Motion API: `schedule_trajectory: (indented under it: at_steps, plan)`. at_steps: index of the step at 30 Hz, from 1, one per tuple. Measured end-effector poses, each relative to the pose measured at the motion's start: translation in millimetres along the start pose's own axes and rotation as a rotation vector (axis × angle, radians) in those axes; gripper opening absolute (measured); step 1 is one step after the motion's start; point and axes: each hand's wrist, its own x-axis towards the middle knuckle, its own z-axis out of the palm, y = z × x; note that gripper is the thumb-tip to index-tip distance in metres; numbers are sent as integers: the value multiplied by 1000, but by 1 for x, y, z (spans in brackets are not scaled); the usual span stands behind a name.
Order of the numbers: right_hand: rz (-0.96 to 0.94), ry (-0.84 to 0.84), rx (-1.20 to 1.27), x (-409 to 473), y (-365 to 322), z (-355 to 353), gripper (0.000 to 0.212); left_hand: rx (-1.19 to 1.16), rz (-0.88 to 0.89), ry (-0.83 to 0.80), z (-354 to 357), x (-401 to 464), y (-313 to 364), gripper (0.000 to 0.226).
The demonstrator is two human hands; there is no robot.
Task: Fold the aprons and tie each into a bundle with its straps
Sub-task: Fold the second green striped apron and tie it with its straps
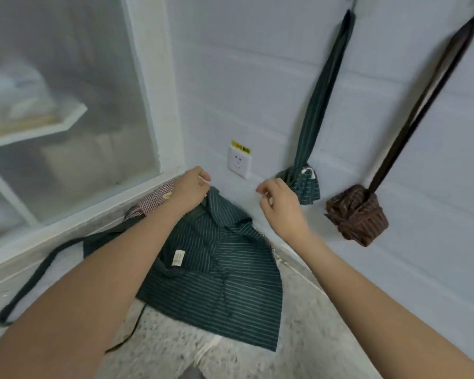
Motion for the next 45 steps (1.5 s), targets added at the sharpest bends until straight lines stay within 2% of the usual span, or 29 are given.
schedule_trajectory:
  at_steps: [2, 6, 11, 15, 18, 21, 24, 26, 29, 31, 34, 37, 40, 43, 45]
  plan:
    - [49, -136, -6, 8, 0, 50, 24, 66, -75, 6, -6, 6, -50, 18]
    - [110, -413, -46, 24, 7, 135, 42, 121, -194, -92, -5, 26, -132, 25]
    - [166, -684, -214, 57, 28, 230, 57, 251, -236, -250, 19, 75, -216, 50]
    - [224, -741, -454, 85, 51, 276, 66, 438, -254, -369, 30, 107, -270, 81]
    - [310, -803, -465, 100, 73, 295, 67, 550, -392, -490, 30, 122, -297, 98]
    - [315, -958, -349, 100, 89, 314, 67, 487, -485, -459, 34, 129, -315, 100]
    - [341, -1053, -298, 90, 96, 333, 73, 595, -456, -279, 39, 129, -326, 74]
    - [356, -1056, -322, 86, 99, 340, 77, 607, -398, -143, 38, 132, -331, 47]
    - [346, -1054, -374, 89, 99, 342, 82, 570, -322, -75, 32, 135, -326, 30]
    - [340, -1053, -390, 92, 97, 342, 83, 562, -227, -79, 27, 135, -317, 29]
    - [347, -1057, -420, 96, 91, 343, 84, 414, -73, -112, 21, 133, -303, 24]
    - [350, -1035, -404, 98, 85, 338, 75, 282, 28, -246, 5, 128, -284, 20]
    - [347, -810, -378, 100, 74, 319, 42, 270, 80, -274, -8, 126, -266, 20]
    - [368, -556, -341, 106, 53, 296, 39, 192, 31, -279, -21, 125, -247, 27]
    - [316, -440, -209, 113, 30, 283, 43, 95, 8, -315, -28, 123, -230, 29]
